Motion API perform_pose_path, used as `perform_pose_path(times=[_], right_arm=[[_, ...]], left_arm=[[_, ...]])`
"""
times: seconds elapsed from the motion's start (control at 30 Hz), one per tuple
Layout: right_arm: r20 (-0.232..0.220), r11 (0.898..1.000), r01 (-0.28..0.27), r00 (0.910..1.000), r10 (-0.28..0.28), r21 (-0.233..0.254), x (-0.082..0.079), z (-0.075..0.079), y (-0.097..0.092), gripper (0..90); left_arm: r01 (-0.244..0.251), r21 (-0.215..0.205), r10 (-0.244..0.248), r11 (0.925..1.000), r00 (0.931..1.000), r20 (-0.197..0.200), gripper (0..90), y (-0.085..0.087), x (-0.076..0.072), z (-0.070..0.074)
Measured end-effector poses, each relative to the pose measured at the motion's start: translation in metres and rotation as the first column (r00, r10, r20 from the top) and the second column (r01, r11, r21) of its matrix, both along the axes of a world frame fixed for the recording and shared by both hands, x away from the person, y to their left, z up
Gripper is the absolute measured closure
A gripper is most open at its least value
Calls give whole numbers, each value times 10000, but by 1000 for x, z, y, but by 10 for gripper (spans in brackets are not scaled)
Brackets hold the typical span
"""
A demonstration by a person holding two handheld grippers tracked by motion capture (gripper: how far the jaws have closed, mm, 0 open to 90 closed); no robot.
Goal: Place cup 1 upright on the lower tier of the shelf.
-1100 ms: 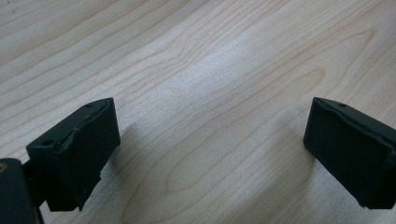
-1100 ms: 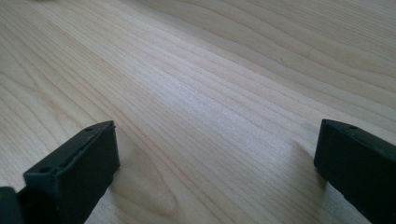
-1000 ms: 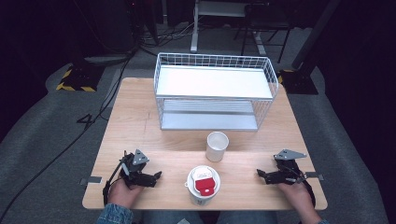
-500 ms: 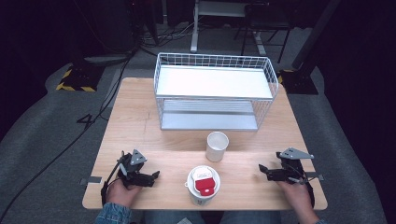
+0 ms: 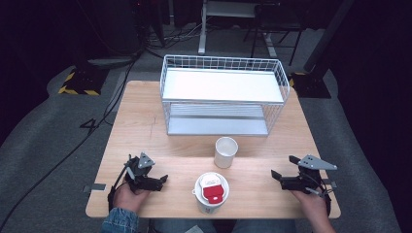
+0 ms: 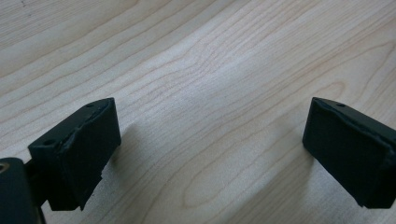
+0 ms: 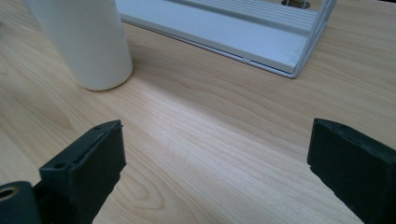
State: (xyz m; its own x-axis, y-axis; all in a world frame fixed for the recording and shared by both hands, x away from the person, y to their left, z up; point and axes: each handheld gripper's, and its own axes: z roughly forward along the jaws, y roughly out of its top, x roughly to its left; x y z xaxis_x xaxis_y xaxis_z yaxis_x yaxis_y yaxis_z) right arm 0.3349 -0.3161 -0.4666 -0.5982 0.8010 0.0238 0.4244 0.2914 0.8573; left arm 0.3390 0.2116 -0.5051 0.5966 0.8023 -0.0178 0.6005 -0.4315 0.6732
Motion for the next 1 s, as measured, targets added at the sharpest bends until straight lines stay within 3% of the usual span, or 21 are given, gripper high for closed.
perform_pose_path(times=[0.4, 1.0], right_arm=[[131, 9974, -711, 9974, 709, 151, -2, 15, 22, 49], [240, 9777, -2091, 9777, 2085, 219, 16, 23, 90, 47]], left_arm=[[-40, -10, 40, 10000, 10000, 5, 47, -1, 1, 0], [-50, 19, 50, 10000, 10000, 20, 47, -1, 1, 0]])
